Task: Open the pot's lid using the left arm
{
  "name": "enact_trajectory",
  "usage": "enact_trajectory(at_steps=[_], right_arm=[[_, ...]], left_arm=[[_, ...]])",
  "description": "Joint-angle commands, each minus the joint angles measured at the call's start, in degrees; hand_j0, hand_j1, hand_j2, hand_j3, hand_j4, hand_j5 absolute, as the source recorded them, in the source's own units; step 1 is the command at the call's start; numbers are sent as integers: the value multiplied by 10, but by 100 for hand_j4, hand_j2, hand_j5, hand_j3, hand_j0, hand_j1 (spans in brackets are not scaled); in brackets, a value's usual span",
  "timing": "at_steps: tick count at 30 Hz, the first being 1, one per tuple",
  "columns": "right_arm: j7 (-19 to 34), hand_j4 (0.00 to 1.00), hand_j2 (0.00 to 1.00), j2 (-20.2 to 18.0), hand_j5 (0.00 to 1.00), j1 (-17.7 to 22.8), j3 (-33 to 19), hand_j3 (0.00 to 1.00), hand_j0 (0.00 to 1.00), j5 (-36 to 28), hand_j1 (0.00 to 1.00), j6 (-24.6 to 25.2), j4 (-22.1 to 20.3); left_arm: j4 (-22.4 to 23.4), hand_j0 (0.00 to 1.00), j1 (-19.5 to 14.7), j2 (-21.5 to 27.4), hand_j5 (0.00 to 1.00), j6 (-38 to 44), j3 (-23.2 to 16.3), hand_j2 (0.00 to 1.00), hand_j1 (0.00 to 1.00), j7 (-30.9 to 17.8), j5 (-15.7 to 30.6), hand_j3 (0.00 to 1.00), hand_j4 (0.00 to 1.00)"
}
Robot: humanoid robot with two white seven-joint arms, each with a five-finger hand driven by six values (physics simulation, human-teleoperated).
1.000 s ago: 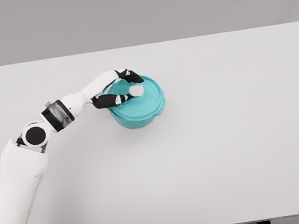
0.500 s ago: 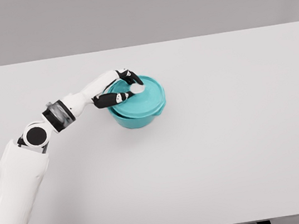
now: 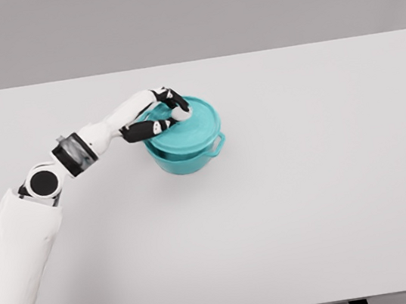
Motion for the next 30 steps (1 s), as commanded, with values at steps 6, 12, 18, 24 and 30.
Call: enact_trajectory(at_steps=[6, 12, 18, 24, 30], right_arm=[[0, 100, 100, 0, 100, 0, 0, 100, 100, 0, 100, 1, 0], [0, 100, 100, 0, 100, 0, 0, 100, 100, 0, 100, 0, 0], [0, 100, 100, 0, 100, 0, 0, 100, 100, 0, 100, 0, 0], [0, 100, 100, 0, 100, 0, 0, 100, 100, 0, 100, 0, 0], [0, 100, 100, 0, 100, 0, 0, 100, 100, 0, 100, 0, 0]], left_arm=[[-8, 49, 0, 5, 49, 1, 22, 49, 49, -1, 6, 49, 49], [-9, 49, 4, 7, 49, 0, 67, 49, 49, -1, 6, 49, 49], [-5, 49, 5, 8, 49, 2, 99, 49, 49, -1, 6, 49, 49], [-1, 49, 11, 27, 49, 4, 130, 49, 49, -1, 6, 49, 49], [6, 50, 16, 46, 50, 6, 157, 50, 50, -1, 6, 50, 50]])
